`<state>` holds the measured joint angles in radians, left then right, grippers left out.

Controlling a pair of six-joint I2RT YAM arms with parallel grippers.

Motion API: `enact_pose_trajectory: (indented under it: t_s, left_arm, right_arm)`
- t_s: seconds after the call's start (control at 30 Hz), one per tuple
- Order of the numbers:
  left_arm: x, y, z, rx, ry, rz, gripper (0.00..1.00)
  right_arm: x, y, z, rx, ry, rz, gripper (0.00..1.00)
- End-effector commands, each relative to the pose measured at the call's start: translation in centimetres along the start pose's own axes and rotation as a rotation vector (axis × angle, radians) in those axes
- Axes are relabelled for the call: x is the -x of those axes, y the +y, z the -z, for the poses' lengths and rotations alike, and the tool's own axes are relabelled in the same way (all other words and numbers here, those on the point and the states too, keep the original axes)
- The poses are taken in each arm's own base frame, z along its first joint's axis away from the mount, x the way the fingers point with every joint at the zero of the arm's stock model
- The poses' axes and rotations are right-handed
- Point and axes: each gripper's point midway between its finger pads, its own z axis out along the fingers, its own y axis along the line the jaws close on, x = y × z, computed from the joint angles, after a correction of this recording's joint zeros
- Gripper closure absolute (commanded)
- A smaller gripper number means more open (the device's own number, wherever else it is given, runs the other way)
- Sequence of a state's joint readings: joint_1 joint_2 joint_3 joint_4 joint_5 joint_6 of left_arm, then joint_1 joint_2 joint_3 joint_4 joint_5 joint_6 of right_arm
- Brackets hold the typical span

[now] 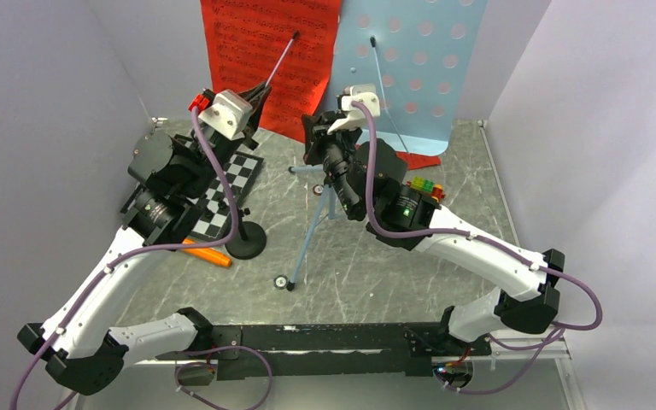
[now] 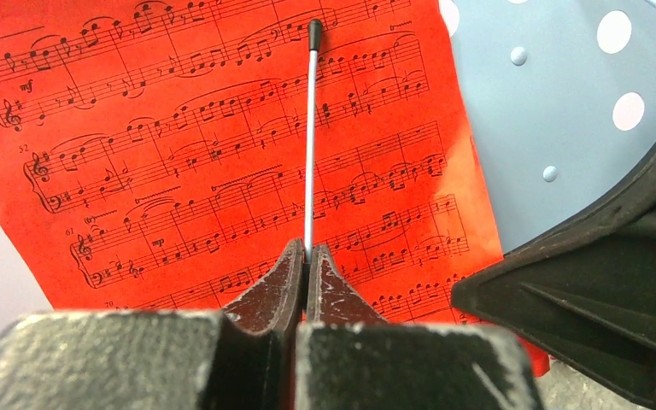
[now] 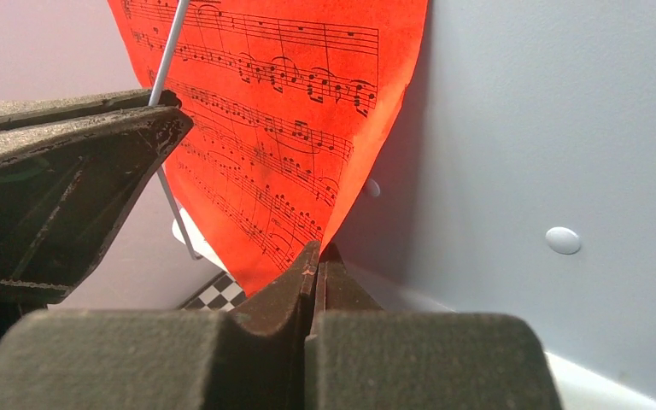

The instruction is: Pack up the instrument practice props

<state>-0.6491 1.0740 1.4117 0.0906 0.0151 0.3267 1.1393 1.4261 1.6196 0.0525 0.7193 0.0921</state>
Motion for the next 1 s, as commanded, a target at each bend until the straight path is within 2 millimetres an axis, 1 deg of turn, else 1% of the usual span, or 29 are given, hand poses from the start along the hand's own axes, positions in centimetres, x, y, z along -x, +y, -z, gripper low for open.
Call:
enact_pose_trajectory:
  t_s: [0.0, 0.2, 0.37, 0.43, 0.47, 0.53, 0.6, 0.7, 0.8, 0.9, 0.97]
  left_arm:
    - [3.4, 0.6, 0.7, 0.008, -0.121, 0.010, 1.00]
    - [4.8, 1.1, 2.1, 0.030, -0.175, 0.030, 1.00]
    - [5.2, 1.8, 3.1, 0.070, -0.192, 0.027, 1.00]
    - [5.3, 1.9, 3.3, 0.075, -0.192, 0.025, 1.00]
    - [5.3, 1.9, 3.3, 0.075, -0.191, 0.025, 1.00]
    - [5.3, 1.9, 3.3, 0.076, -0.194, 0.026, 1.00]
    - [5.3, 1.9, 3.2, 0.076, -0.196, 0.029, 1.00]
    - [5.1, 1.9, 3.1, 0.078, -0.193, 0.032, 1.00]
    - [5.0, 1.9, 3.1, 0.081, -0.193, 0.030, 1.00]
    - [5.0, 1.9, 3.0, 0.081, -0.192, 0.030, 1.00]
    - [5.0, 1.9, 3.1, 0.082, -0.194, 0.031, 1.00]
  right_arm:
    - [2.7, -0.5, 0.8, 0.013, -0.048, -0.024, 1.00]
    - [3.8, -0.5, 1.5, 0.034, -0.056, -0.053, 1.00]
    - [5.3, -1.0, 2.9, 0.061, -0.069, -0.078, 1.00]
    - [5.9, -1.2, 3.5, 0.072, -0.071, -0.079, 1.00]
    - [6.6, -1.4, 3.9, 0.076, -0.080, -0.087, 1.00]
    - [7.0, -1.9, 4.6, 0.085, -0.071, -0.081, 1.00]
    - [7.8, -2.1, 5.5, 0.112, -0.076, -0.082, 1.00]
    - [8.7, -1.7, 7.3, 0.208, -0.072, -0.058, 1.00]
    - [9.8, -0.8, 9.6, 0.350, -0.070, -0.025, 1.00]
    - [11.2, -0.8, 12.3, 0.452, -0.085, -0.017, 1.00]
    - [12.3, -1.3, 13.9, 0.492, -0.103, -0.018, 1.00]
